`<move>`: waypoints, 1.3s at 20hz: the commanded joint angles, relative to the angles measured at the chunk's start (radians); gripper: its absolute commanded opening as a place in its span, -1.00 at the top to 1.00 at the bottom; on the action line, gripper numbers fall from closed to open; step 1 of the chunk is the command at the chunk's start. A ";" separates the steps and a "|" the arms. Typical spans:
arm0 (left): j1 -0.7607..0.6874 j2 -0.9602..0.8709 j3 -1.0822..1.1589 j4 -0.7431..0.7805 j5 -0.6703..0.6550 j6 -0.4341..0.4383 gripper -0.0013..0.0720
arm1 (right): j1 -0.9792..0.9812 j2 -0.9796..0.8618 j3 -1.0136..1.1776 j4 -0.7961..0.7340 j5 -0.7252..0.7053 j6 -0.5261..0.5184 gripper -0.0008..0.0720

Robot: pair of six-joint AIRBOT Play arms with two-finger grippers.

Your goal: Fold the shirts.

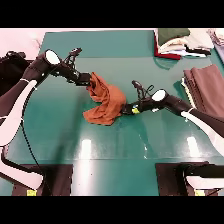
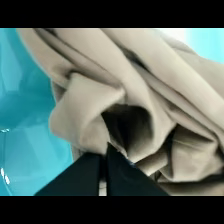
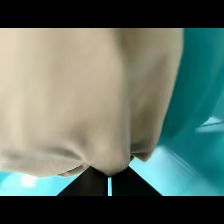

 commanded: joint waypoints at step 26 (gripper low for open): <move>0.000 0.690 0.018 0.253 -0.114 0.000 0.90 | -0.489 0.338 0.726 -0.502 0.679 0.193 0.94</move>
